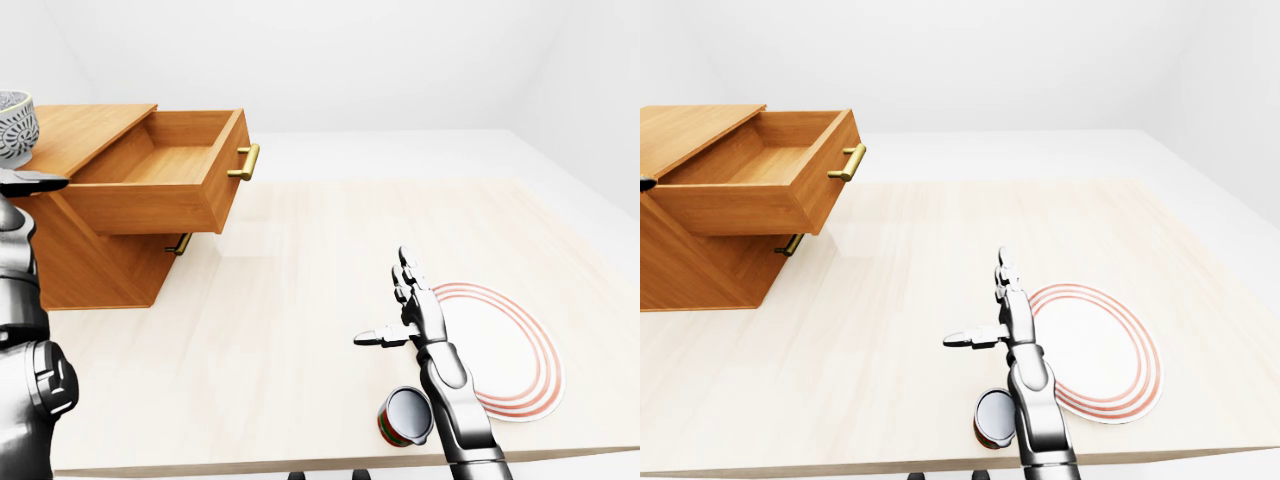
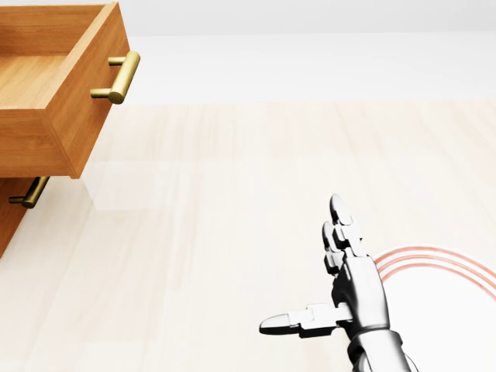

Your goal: Put the bowl on top of the cabinet.

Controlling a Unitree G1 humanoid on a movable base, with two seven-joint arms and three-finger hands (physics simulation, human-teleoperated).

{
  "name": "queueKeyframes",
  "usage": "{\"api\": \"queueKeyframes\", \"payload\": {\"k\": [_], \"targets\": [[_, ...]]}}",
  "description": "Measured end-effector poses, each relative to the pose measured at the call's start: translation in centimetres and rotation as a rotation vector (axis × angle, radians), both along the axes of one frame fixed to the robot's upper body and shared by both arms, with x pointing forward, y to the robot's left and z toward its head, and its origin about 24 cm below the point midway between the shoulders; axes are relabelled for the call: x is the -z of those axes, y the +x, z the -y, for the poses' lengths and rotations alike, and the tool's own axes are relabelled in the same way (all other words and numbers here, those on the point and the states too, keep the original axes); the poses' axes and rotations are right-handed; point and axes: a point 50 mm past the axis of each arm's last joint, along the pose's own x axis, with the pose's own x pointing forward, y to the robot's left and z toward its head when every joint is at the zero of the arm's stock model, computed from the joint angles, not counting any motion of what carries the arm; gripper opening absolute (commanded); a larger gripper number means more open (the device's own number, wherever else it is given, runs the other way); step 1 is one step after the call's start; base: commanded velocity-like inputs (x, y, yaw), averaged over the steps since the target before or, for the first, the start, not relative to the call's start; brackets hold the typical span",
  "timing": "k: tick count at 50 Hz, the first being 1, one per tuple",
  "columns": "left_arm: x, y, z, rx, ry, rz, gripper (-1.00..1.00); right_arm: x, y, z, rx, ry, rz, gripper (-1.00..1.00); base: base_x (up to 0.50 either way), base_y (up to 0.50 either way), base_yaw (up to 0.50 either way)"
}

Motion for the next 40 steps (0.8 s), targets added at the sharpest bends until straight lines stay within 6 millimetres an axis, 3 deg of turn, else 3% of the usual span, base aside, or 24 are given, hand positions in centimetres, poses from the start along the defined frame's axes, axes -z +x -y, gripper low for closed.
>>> {"api": "queueKeyframes", "payload": {"k": [9,16,27,40], "targets": [[-0.4,-0.1,1.9,0.112,-0.01,0.133,1.0,0.0,0.0,0.0,-0.001,0.0,0.001,1.0,0.0,0.0,0.0],[-2.5,-1.6,4.6,0.287,0.039,0.281,1.0,0.0,0.0,0.0,-0.001,0.0,0.001,1.0,0.0,0.0,0.0],[-5.2,-6.4,9.3,0.531,0.148,0.444,1.0,-0.1,0.0,0.0,-0.002,-0.001,0.0,1.0,0.0,0.0,0.0],[-6.0,-13.6,14.4,0.755,0.27,0.564,1.0,-0.1,-0.1,0.0,-0.002,-0.001,0.001,1.0,0.0,0.0,0.0]]}}
